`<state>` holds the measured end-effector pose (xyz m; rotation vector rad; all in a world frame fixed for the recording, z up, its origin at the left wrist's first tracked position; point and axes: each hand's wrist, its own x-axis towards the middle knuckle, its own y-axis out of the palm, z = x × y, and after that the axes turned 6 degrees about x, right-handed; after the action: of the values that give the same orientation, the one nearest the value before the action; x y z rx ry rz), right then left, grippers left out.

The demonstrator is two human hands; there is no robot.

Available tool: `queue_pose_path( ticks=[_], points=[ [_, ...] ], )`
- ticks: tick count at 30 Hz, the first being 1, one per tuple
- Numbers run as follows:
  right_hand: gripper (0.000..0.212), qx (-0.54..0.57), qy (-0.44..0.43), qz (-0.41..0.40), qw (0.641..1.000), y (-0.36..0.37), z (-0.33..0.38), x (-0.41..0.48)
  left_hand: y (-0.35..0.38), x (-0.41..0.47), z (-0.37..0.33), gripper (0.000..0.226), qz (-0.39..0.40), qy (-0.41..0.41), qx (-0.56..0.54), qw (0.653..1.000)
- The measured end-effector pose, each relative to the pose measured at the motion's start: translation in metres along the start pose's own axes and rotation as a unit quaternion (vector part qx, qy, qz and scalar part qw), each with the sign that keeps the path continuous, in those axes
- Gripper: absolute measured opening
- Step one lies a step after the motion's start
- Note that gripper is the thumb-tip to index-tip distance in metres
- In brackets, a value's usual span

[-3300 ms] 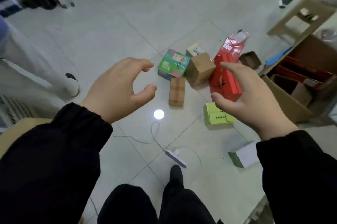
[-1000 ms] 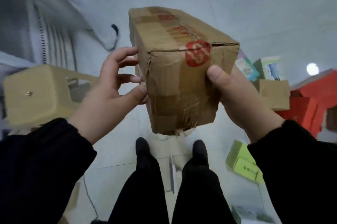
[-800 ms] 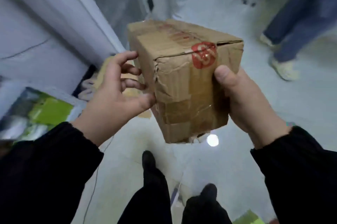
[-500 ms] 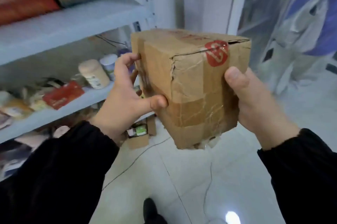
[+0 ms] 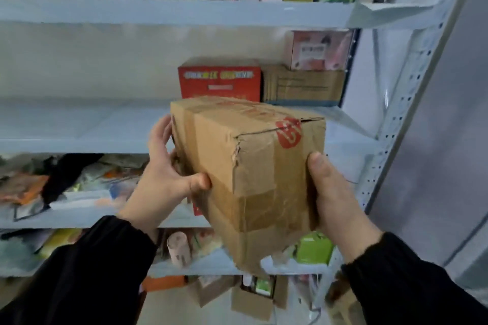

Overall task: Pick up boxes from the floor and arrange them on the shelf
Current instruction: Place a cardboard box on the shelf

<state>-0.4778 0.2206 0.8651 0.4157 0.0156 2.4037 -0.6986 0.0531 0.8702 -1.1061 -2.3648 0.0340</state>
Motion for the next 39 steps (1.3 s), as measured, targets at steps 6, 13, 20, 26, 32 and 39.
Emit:
queue_pose_path(
  ticks=[6,13,20,26,32,39],
  points=[
    [0.044,-0.080,-0.037,-0.049,0.995,0.020,0.001,0.099,-0.045,0.065,0.029,0.126,-0.128,-0.041,0.045,0.990],
    [0.034,-0.031,0.018,-0.097,0.995,-0.011,0.039,0.160,-0.022,0.131,0.027,0.087,-0.114,0.028,0.090,0.989],
    [0.096,-0.131,-0.054,-0.038,0.989,-0.074,0.030,0.200,0.016,0.166,0.033,0.051,-0.041,0.038,-0.022,0.998],
    [0.073,-0.199,-0.112,-0.001,0.974,-0.111,0.018,0.262,0.045,0.216,0.039,0.068,-0.073,0.002,0.058,0.996],
    [0.065,-0.213,-0.136,0.011,0.967,-0.138,0.007,0.336,0.077,0.277,0.035,0.046,-0.118,0.010,0.146,0.982],
    [0.065,-0.251,-0.129,-0.008,0.959,-0.152,0.011,0.395,0.090,0.336,0.048,0.041,-0.139,-0.016,0.231,0.963]
  ],
)
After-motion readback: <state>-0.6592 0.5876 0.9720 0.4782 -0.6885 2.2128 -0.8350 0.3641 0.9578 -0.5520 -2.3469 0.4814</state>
